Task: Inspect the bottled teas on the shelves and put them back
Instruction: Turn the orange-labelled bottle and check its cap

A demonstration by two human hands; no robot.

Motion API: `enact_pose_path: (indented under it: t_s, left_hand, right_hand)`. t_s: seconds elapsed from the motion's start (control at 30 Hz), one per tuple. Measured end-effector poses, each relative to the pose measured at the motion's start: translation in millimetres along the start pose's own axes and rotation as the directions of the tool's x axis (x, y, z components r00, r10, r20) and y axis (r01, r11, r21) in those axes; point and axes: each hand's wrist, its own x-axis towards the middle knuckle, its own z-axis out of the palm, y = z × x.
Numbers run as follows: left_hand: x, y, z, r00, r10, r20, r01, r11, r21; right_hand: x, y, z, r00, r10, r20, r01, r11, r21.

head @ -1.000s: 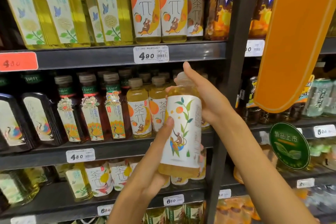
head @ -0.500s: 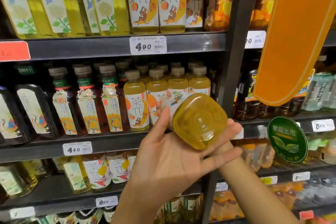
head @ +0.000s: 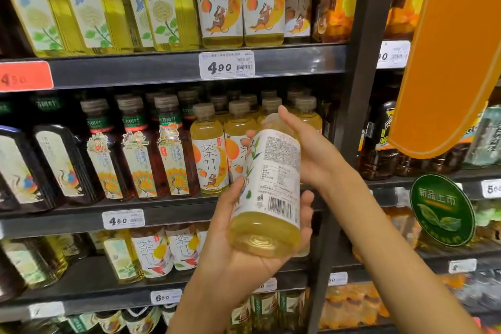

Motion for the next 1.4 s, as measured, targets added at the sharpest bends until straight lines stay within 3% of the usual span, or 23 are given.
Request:
enact_pose_path:
  t_s: [0.07,0.1,0.13,0.2,0.27,0.3,0.43,0.57,0.63,0.7,0.8,0.9,0.97,1.03,1.13,1.27,1.33,1.4]
  left_hand:
    - [-3.9,2.9,-0.3,1.0,0.001,-0.007,-0.001,0.993,0.119]
    - [-5.0,4.1,-3.2,0.995,0.062,-0.083,-0.035,0.954,0.298]
    - [-5.9,4.8,-3.8,0.974,0.146,-0.171,-0.039,0.86,0.509]
    - [-6.8,5.4,-3.6,0.897,0.343,-0.279,0.06,0.532,0.845]
    - [-4.6,5.1,-5.5,0.853,0.468,-0.233,0.085,0.317,0.945]
    - [-2.7,3.7,-8.9,0.852,0.48,-0.209,0.076,0.282,0.956]
    - [1.7,3.7,-29.1,0.897,0.409,-0.167,-0.002,0.38,0.925]
    - [-1.5,5.9,-49.9,0.941,0.272,-0.202,-0.005,0.607,0.795]
    - [1.1,1.2,-54.1,0.937,0.286,-0.201,-0.023,0.624,0.781]
    - [7.0,-1.4,-53.1,0.898,0.394,-0.195,-0.066,0.559,0.827]
    - [15.0,3.7,-49.0,0.822,0.562,-0.092,-0.135,0.348,0.928]
    - [17.6,10.1,-50.0,0.733,0.679,-0.028,-0.072,0.119,0.99]
    - [18.8,8.2,-53.1,0.706,0.708,-0.024,-0.038,0.072,0.997]
    - [18.8,6.8,-56.1,0.745,0.667,-0.029,-0.064,0.115,0.991]
    - [14.7,14.2,-57.4,0.885,0.466,0.007,-0.136,0.244,0.96]
    - [12.2,23.6,-59.6,0.98,0.2,-0.022,-0.069,0.44,0.895]
    - [13.4,19.7,-59.8,0.971,0.236,-0.041,-0.078,0.474,0.877]
    - [16.2,14.7,-58.8,0.928,0.361,-0.086,-0.091,0.447,0.89]
  right_hand:
    - [6.8,5.0,-1.7,0.999,-0.041,0.026,0.043,0.995,-0.095]
    - [10.0,7.9,-4.3,0.996,-0.09,0.027,0.093,0.984,-0.153]
    - [10.1,8.4,-4.0,0.991,-0.135,-0.002,0.13,0.961,-0.245]
    - [10.4,7.7,-5.0,0.985,-0.174,0.019,0.17,0.921,-0.349]
    - [7.5,8.9,-2.7,0.98,-0.188,0.067,0.199,0.888,-0.414]
    - [6.8,11.1,-0.9,0.978,-0.2,0.062,0.207,0.876,-0.435]
    - [6.8,19.4,-0.3,0.966,-0.26,-0.002,0.241,0.9,-0.363]
    - [10.2,24.1,-8.4,0.94,-0.325,0.103,0.341,0.898,-0.279]
    - [12.9,27.6,-10.4,0.92,-0.354,0.166,0.387,0.887,-0.254]
    - [14.3,27.8,-9.6,0.905,-0.388,0.172,0.42,0.881,-0.219]
    - [12.0,23.9,-8.0,0.873,-0.469,0.134,0.486,0.81,-0.327]
    - [10.3,23.5,-8.5,0.862,-0.47,0.19,0.491,0.682,-0.541]
    - [12.3,26.8,-10.9,0.877,-0.442,0.188,0.468,0.7,-0.539]
    - [13.3,28.6,-14.1,0.888,-0.426,0.172,0.456,0.769,-0.448]
    - [13.0,26.7,-17.4,0.875,-0.43,0.223,0.484,0.796,-0.363]
    - [16.4,30.5,-14.2,0.858,-0.404,0.317,0.473,0.862,-0.181]
    - [18.2,29.5,-11.3,0.844,-0.381,0.379,0.465,0.87,-0.161]
    - [18.0,26.8,-12.3,0.849,-0.368,0.378,0.468,0.857,-0.215]
